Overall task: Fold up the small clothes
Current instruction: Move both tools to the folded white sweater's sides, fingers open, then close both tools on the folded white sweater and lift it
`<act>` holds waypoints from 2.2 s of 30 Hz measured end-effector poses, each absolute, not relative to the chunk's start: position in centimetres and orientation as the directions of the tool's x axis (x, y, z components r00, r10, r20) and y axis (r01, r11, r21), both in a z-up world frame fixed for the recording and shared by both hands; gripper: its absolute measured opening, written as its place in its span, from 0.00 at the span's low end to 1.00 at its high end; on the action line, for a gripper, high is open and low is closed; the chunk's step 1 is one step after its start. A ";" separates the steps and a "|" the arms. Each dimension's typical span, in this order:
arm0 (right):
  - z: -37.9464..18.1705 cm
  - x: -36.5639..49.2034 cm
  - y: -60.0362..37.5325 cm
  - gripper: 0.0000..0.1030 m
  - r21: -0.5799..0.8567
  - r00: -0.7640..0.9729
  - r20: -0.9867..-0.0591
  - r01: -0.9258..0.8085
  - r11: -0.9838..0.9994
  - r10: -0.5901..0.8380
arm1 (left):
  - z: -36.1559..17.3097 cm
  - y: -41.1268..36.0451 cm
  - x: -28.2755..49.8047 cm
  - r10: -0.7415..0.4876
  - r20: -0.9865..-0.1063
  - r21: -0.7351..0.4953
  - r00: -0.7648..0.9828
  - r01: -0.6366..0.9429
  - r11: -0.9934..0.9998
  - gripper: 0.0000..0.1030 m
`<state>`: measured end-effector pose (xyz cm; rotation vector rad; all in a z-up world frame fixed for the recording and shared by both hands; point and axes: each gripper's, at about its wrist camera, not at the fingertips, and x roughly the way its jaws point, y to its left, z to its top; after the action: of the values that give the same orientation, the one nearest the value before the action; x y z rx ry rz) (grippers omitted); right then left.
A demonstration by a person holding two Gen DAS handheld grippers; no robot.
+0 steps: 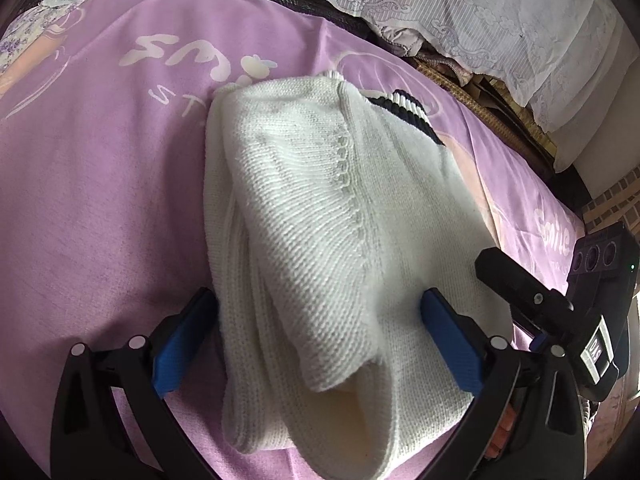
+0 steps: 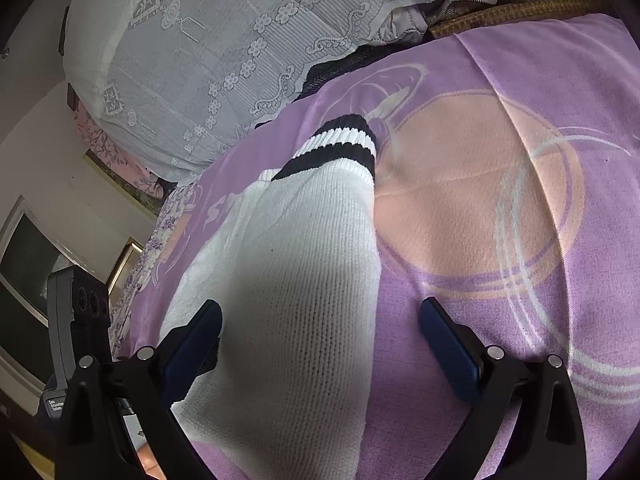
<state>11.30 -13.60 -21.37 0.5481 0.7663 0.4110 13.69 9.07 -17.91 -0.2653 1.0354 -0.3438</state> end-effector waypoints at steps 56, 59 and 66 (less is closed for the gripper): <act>-20.6 12.6 -13.0 0.55 0.611 0.595 -0.480 -0.300 0.732 0.645 | -15.5 6.4 12.3 -0.394 -0.676 -0.255 0.623 0.305 0.918 0.51; -20.4 12.0 -13.3 0.54 0.608 0.604 -0.477 -0.299 0.736 0.639 | -15.2 6.0 11.7 -0.380 -0.672 -0.226 0.635 0.313 0.923 0.51; -20.0 10.8 -13.8 0.54 0.597 0.627 -0.473 -0.288 0.748 0.619 | -14.6 5.2 10.6 -0.370 -0.662 -0.184 0.651 0.337 0.923 0.50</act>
<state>10.78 -13.80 -20.03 0.5026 0.7202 0.5461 10.62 5.22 -14.65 -0.0459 0.7622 -0.4012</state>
